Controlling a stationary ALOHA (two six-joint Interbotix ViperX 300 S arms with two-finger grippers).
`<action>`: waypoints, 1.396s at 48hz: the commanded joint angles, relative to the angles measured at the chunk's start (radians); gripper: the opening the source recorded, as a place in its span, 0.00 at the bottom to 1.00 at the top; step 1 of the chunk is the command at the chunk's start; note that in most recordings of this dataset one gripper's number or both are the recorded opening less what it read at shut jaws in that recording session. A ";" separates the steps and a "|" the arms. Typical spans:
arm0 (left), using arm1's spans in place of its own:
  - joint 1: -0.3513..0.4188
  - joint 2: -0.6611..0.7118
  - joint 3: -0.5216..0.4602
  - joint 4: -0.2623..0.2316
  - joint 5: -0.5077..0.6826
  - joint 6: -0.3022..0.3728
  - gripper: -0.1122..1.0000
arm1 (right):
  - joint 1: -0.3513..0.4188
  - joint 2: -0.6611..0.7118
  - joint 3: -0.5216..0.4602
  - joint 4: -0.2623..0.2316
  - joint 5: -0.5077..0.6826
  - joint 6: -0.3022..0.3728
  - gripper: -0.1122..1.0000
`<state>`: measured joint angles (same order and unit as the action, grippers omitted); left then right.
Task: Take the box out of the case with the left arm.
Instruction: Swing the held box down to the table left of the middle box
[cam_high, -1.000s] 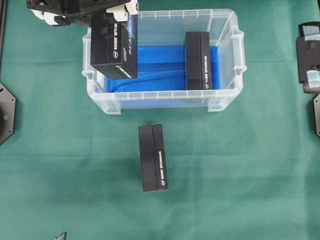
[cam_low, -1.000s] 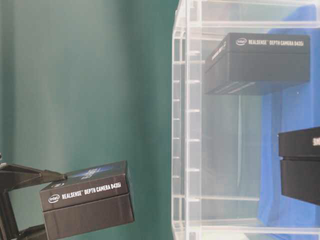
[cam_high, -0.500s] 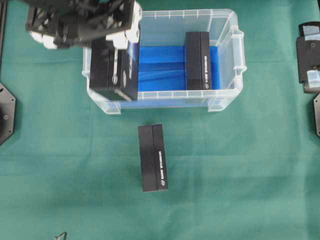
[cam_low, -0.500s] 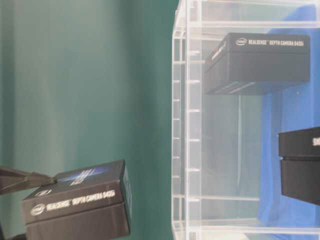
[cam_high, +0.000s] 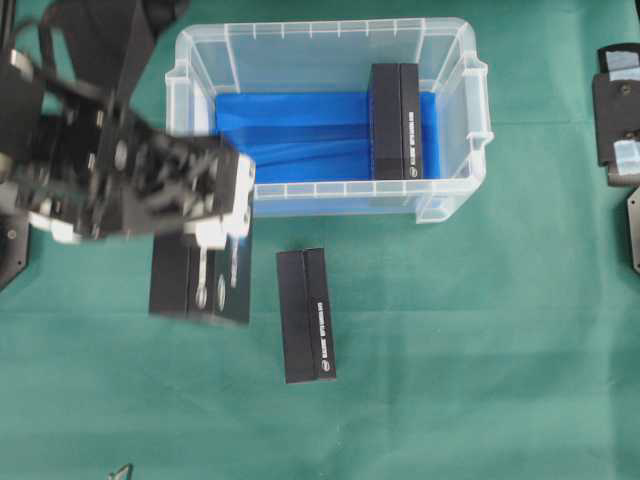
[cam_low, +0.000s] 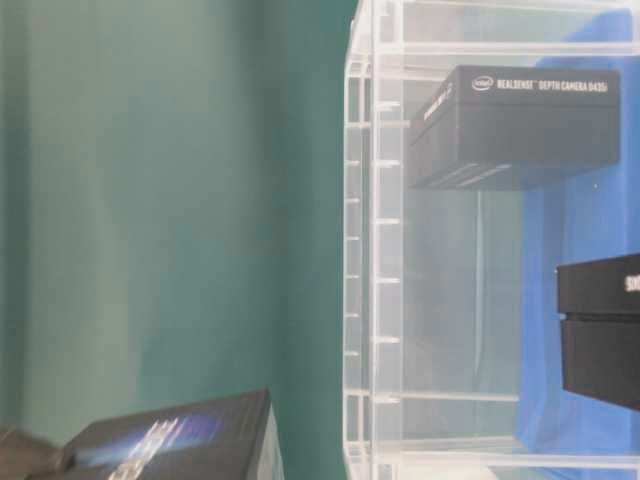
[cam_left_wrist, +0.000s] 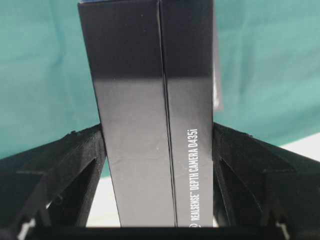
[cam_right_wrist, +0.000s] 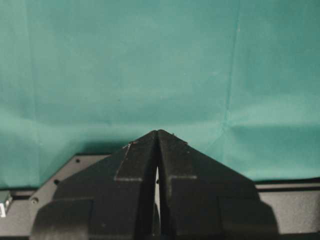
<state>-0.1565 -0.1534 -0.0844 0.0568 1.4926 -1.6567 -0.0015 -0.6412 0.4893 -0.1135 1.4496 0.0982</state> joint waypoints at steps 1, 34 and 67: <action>-0.049 -0.028 -0.015 0.005 -0.006 -0.026 0.68 | -0.002 -0.002 -0.011 -0.002 -0.006 -0.002 0.10; -0.140 -0.015 0.018 0.029 -0.011 -0.155 0.68 | 0.000 -0.002 -0.011 -0.002 -0.005 -0.002 0.10; -0.140 0.061 0.347 0.067 -0.265 -0.229 0.68 | -0.002 -0.002 -0.011 -0.002 -0.005 0.002 0.10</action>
<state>-0.2930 -0.0767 0.2500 0.1181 1.2579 -1.8745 -0.0015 -0.6412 0.4893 -0.1135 1.4481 0.0982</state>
